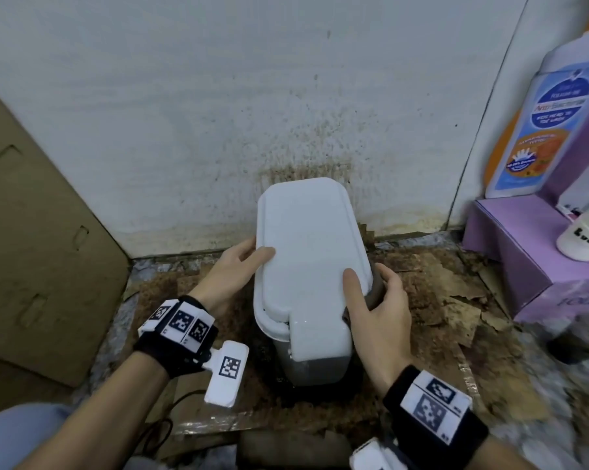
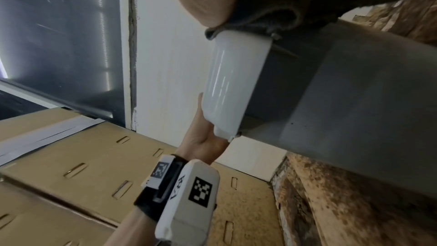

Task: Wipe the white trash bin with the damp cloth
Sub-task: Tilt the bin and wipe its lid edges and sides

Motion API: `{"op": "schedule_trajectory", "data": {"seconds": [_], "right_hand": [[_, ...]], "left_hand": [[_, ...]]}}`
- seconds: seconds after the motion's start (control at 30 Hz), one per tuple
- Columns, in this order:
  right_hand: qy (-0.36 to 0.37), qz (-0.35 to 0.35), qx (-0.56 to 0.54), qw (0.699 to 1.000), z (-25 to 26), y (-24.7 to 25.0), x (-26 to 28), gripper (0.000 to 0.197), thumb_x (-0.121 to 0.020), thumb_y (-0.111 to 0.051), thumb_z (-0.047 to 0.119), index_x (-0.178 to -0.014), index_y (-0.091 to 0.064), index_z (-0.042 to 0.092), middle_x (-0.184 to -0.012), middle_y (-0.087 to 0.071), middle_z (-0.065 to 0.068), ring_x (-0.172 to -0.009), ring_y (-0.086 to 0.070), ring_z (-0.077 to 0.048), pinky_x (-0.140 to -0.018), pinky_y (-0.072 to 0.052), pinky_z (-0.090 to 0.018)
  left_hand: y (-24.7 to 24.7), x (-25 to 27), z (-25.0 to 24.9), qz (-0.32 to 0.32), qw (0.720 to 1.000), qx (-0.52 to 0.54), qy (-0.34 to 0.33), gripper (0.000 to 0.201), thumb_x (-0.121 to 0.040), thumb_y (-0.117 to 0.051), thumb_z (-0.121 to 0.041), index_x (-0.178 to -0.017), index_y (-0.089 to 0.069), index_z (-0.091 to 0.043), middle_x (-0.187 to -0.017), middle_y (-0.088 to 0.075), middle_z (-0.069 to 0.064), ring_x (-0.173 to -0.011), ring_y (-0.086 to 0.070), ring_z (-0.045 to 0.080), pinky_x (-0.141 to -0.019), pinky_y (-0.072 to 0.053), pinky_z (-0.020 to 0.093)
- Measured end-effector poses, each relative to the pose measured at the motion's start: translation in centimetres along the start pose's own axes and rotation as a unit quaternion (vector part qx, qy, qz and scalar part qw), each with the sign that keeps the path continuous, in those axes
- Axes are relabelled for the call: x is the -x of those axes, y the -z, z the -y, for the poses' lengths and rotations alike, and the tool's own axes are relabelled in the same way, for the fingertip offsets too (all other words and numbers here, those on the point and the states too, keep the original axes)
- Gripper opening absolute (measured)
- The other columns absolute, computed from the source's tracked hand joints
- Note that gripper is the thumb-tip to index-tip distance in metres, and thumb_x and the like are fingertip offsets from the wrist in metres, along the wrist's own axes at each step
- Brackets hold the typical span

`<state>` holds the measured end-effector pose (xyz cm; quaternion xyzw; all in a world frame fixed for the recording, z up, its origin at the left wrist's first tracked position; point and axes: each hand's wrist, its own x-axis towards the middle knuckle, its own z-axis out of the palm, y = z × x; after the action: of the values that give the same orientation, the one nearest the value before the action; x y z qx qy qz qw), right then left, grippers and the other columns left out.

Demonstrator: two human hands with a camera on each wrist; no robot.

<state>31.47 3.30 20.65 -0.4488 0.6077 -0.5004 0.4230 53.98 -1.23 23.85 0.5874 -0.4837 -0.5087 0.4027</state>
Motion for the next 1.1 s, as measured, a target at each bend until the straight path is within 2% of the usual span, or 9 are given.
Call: {"op": "schedule_trajectory", "data": {"seconds": [0.23, 0.37, 0.47, 0.63, 0.8, 0.9, 0.97, 1.03, 1.1], "right_hand": [[-0.005, 0.017, -0.003, 1.000, -0.1, 0.0, 0.9, 0.062, -0.093, -0.060, 0.055, -0.147, -0.041, 0.029, -0.136, -0.046, 0.007, -0.129, -0.047, -0.015, -0.108, -0.046, -0.042], [0.016, 0.034, -0.003, 0.999, 0.0, -0.2, 0.9, 0.060, -0.098, -0.052, 0.053, -0.150, -0.038, 0.027, -0.136, -0.044, 0.009, -0.128, -0.045, -0.010, -0.109, -0.042, -0.034], [0.027, 0.039, -0.015, 0.999, -0.4, -0.5, 0.6, 0.057, -0.100, -0.044, 0.055, -0.149, -0.040, 0.028, -0.138, -0.046, 0.011, -0.128, -0.045, -0.007, -0.112, -0.041, -0.037], [-0.018, 0.026, -0.070, 0.997, -1.1, -0.6, -0.4, 0.038, -0.105, -0.044, 0.043, -0.140, -0.050, 0.030, -0.129, -0.060, 0.009, -0.119, -0.058, -0.010, -0.105, -0.049, -0.043], [-0.027, 0.033, -0.081, 0.996, -1.2, -0.5, -1.6, 0.027, -0.102, -0.053, 0.038, -0.128, -0.058, 0.031, -0.124, -0.065, 0.014, -0.114, -0.062, -0.004, -0.103, -0.052, -0.037], [-0.009, 0.040, -0.077, 0.996, -1.5, -0.5, -1.3, 0.034, -0.102, -0.055, 0.038, -0.133, -0.062, 0.026, -0.124, -0.067, 0.014, -0.116, -0.063, -0.005, -0.102, -0.053, -0.039], [-0.001, 0.041, -0.067, 0.997, -1.3, -0.6, -1.2, 0.036, -0.103, -0.053, 0.035, -0.136, -0.061, 0.024, -0.126, -0.067, 0.013, -0.117, -0.062, -0.005, -0.103, -0.052, -0.039], [0.001, 0.041, -0.073, 0.997, -1.5, -0.8, -1.2, 0.034, -0.104, -0.051, 0.034, -0.135, -0.062, 0.025, -0.121, -0.069, 0.015, -0.114, -0.064, -0.004, -0.102, -0.053, -0.038], [0.004, 0.051, -0.074, 0.996, -1.3, -0.8, -1.1, 0.030, -0.105, -0.049, 0.033, -0.130, -0.066, 0.027, -0.113, -0.072, 0.018, -0.109, -0.066, -0.002, -0.100, -0.053, -0.036]], "left_hand": [[0.3, -0.6, 1.1, 0.000, 1.000, 0.003, 0.007, 0.041, -0.100, -0.062, -0.034, -0.140, -0.059, -0.026, -0.129, -0.071, -0.006, -0.118, -0.068, 0.017, -0.107, -0.049, 0.047], [0.9, -0.5, 1.6, -0.005, 1.000, 0.009, 0.012, 0.041, -0.100, -0.061, -0.036, -0.140, -0.058, -0.028, -0.130, -0.070, -0.006, -0.120, -0.067, 0.019, -0.108, -0.047, 0.048], [1.3, -0.4, 1.9, -0.009, 1.000, 0.018, 0.018, 0.040, -0.100, -0.060, -0.035, -0.140, -0.059, -0.027, -0.131, -0.070, -0.005, -0.120, -0.067, 0.020, -0.109, -0.047, 0.049], [1.3, -0.1, 1.9, -0.011, 1.000, 0.014, 0.025, 0.038, -0.102, -0.057, -0.032, -0.140, -0.059, -0.026, -0.128, -0.071, -0.006, -0.118, -0.068, 0.017, -0.108, -0.048, 0.047], [1.1, 0.3, 2.1, -0.018, 0.999, 0.018, 0.023, 0.038, -0.102, -0.056, -0.034, -0.140, -0.058, -0.029, -0.128, -0.071, -0.007, -0.117, -0.068, 0.016, -0.106, -0.050, 0.045], [1.5, 0.6, 2.2, -0.035, 0.998, -0.033, 0.027, 0.059, -0.096, -0.061, -0.048, -0.151, -0.045, -0.029, -0.137, -0.065, -0.007, -0.120, -0.065, 0.013, -0.106, -0.050, 0.042], [2.0, 0.7, 2.0, -0.052, 0.993, -0.096, 0.035, 0.079, -0.093, -0.062, -0.055, -0.157, -0.030, -0.021, -0.145, -0.056, -0.001, -0.123, -0.060, 0.015, -0.102, -0.050, 0.038], [2.6, 1.0, 1.1, -0.086, 0.983, -0.161, 0.010, 0.084, -0.092, -0.061, -0.057, -0.157, -0.028, -0.016, -0.150, -0.049, 0.005, -0.123, -0.056, 0.017, -0.096, -0.050, 0.036], [3.2, 1.6, 0.0, -0.117, 0.968, -0.220, -0.037, 0.087, -0.087, -0.056, -0.067, -0.157, -0.032, -0.022, -0.156, -0.041, 0.003, -0.128, -0.050, 0.015, -0.103, -0.046, 0.039]]}}
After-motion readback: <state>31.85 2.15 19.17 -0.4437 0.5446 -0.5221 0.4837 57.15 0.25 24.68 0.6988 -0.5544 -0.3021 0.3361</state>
